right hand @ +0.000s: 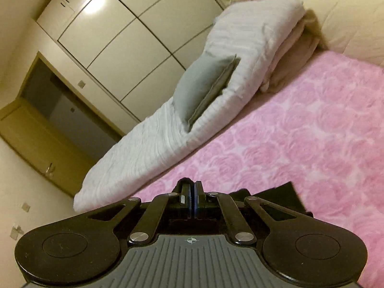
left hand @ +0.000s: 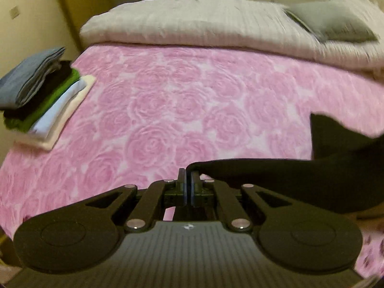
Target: Fold clothes
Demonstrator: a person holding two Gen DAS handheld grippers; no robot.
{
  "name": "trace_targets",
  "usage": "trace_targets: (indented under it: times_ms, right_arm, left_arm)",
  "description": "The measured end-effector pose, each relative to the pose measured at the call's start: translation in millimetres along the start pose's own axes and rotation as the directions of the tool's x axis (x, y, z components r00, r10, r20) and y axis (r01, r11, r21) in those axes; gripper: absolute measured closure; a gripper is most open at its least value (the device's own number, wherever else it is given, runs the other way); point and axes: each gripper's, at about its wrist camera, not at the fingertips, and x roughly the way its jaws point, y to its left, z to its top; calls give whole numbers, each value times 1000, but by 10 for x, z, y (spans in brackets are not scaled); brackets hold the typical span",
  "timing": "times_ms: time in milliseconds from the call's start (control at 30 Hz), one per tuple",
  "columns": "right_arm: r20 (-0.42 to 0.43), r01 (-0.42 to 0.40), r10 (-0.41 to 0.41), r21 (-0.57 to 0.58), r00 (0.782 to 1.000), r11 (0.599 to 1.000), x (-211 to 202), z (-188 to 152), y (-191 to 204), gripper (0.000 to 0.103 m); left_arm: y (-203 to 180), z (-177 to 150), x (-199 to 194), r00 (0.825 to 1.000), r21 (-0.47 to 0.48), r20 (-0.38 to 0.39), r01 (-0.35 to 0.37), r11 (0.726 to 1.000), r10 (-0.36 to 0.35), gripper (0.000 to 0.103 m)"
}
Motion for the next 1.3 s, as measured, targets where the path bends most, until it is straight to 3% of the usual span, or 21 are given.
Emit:
trace_targets:
  times_ms: [133, 267, 367, 433, 500, 567, 633, 700, 767, 800, 833, 900, 1000, 1067, 1167, 1300]
  right_arm:
    - [18, -8, 9, -50, 1000, 999, -365, 12, 120, 102]
    - [15, -80, 84, -150, 996, 985, -721, 67, 386, 102]
    - [18, -154, 162, -237, 987, 959, -866, 211, 599, 102]
    - [29, -199, 215, -276, 976, 940, -811, 342, 700, 102]
    - [55, -195, 220, -296, 974, 935, -666, 490, 780, 102]
    - [97, -117, 149, -278, 984, 954, -418, 680, 726, 102]
    - [111, 56, -44, -103, 993, 993, -23, 895, 447, 102]
    - [89, 231, -237, 77, 967, 970, 374, 1111, 165, 101]
    - [-4, 335, -338, 158, 941, 929, 607, 1118, -142, 91]
    - [-54, 386, -383, 193, 922, 902, 722, 1120, -296, 83]
    - [-63, 394, -389, 198, 919, 898, 718, 1032, -387, 71]
    - [-78, 397, -389, 197, 918, 897, 656, 811, -558, 62]
    - [-171, 410, -381, 196, 909, 891, 517, 354, -879, 59]
    - [-250, 435, -380, 222, 890, 873, 485, -1, -1125, 59]
    - [-376, 470, -348, 308, 859, 827, 530, -628, -1473, 59]
    - [-447, 530, -354, 372, 822, 762, 628, -1334, -1856, 59]
  left_arm:
    - [271, 20, -323, 999, -55, 17, -44, 998, 44, 100]
    - [596, 88, -732, 994, -123, 56, -90, 988, 97, 100]
    - [761, 341, -962, 983, -125, 126, -115, 985, 131, 100]
    - [771, 654, -922, 974, -77, 186, -120, 990, 133, 101]
    - [718, 1027, -791, 962, -14, 246, -121, 993, 121, 101]
    - [511, 1483, -493, 953, 47, 288, -114, 992, 95, 100]
    - [231, 1963, -133, 965, 58, 258, -64, 996, 47, 98]
    - [-41, 2237, 102, 975, 50, 222, -5, 999, -6, 92]
    - [-347, 2346, 227, 977, 75, 209, 19, 997, -34, 90]
    - [-489, 2293, 251, 977, 109, 210, 16, 994, -38, 80]
    - [-594, 2189, 291, 979, 137, 198, 21, 990, -48, 75]
    - [-763, 1941, 396, 985, 182, 158, 42, 982, -71, 71]
    - [-960, 1366, 626, 987, 163, -4, 159, 974, -160, 71]
    - [-1114, 888, 753, 969, 112, -119, 228, 967, -215, 72]
    - [-1336, 190, 824, 927, 33, -262, 287, 957, -269, 72]
    - [-1672, -483, 776, 877, -41, -373, 311, 949, -304, 72]
